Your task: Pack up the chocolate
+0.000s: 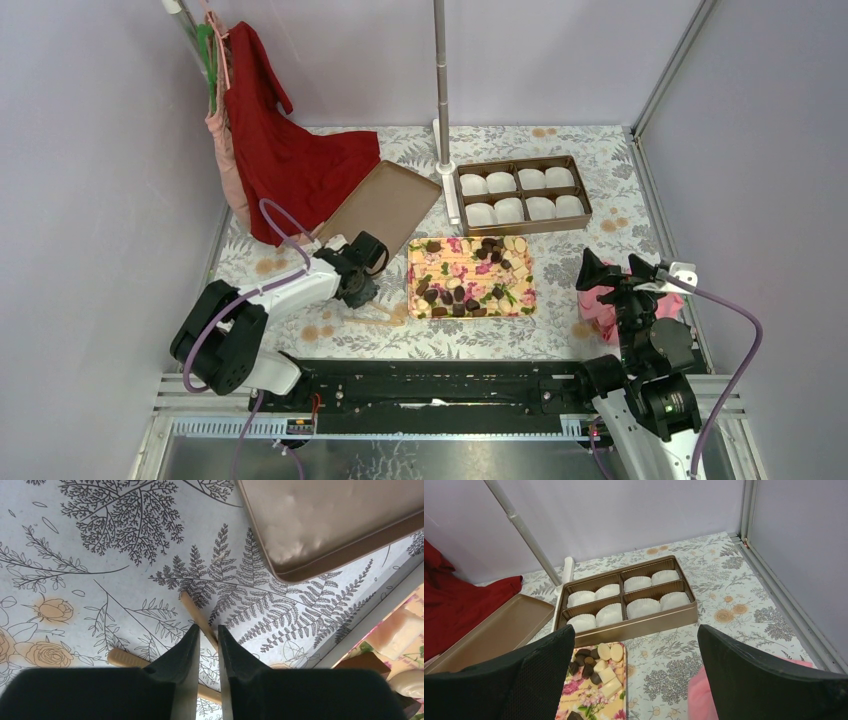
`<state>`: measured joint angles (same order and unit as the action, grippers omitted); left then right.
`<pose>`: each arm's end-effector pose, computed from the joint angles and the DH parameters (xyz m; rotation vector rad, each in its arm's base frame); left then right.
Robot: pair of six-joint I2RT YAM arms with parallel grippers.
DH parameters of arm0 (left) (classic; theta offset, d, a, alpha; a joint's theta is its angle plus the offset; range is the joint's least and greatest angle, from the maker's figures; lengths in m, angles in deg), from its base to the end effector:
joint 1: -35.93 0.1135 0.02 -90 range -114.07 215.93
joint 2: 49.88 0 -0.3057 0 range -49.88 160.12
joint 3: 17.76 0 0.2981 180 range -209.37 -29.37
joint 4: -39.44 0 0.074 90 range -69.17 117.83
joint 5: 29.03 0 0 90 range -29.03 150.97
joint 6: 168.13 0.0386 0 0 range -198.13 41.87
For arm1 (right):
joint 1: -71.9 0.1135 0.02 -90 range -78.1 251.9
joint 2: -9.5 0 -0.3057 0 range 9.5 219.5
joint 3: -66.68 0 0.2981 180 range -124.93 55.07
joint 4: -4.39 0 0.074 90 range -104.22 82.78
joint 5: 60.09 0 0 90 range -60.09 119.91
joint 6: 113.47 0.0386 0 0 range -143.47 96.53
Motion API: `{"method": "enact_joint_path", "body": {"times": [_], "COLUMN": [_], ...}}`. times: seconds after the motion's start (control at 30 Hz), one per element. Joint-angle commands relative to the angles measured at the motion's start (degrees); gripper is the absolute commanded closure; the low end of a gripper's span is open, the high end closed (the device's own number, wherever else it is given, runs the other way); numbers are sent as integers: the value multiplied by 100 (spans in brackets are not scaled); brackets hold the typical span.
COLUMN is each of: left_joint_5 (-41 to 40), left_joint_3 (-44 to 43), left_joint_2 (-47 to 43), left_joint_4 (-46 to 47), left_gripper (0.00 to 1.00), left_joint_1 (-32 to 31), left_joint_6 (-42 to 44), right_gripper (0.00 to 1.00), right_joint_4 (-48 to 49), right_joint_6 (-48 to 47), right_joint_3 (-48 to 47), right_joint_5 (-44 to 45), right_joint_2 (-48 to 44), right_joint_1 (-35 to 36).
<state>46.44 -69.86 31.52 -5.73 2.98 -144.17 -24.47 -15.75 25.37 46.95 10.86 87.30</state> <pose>0.2269 -0.1355 0.1626 -0.8361 2.6453 -0.0579 0.0529 0.0028 0.3335 0.1564 1.3782 0.1320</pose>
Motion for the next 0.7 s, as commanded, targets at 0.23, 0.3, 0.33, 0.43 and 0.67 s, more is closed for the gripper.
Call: {"method": "enact_joint_path", "body": {"times": [0.23,0.3,0.33,0.43,0.67], "left_joint_5": [-198,-243,-257,-318,-459], "left_joint_3": [490,547,558,570,574], "left_joint_2": [-243,-437,-541,-869,-2101], "left_joint_4": [234,229,227,237,295], "left_gripper": [100,100,100,100,100], "left_joint_1": [295,315,315,315,315], "left_joint_6": [27,49,81,165,383], "right_gripper": [0,0,0,0,0], "right_joint_4": [313,322,323,319,328], "right_joint_6": [-96,-81,-83,-91,-24], "right_joint_3": [-27,-25,-27,-29,-142], "right_joint_5": [24,-35,-47,-96,-550], "right_joint_2": [-93,-98,-93,-93,120], "right_joint_1": [55,99,122,194,209]}}
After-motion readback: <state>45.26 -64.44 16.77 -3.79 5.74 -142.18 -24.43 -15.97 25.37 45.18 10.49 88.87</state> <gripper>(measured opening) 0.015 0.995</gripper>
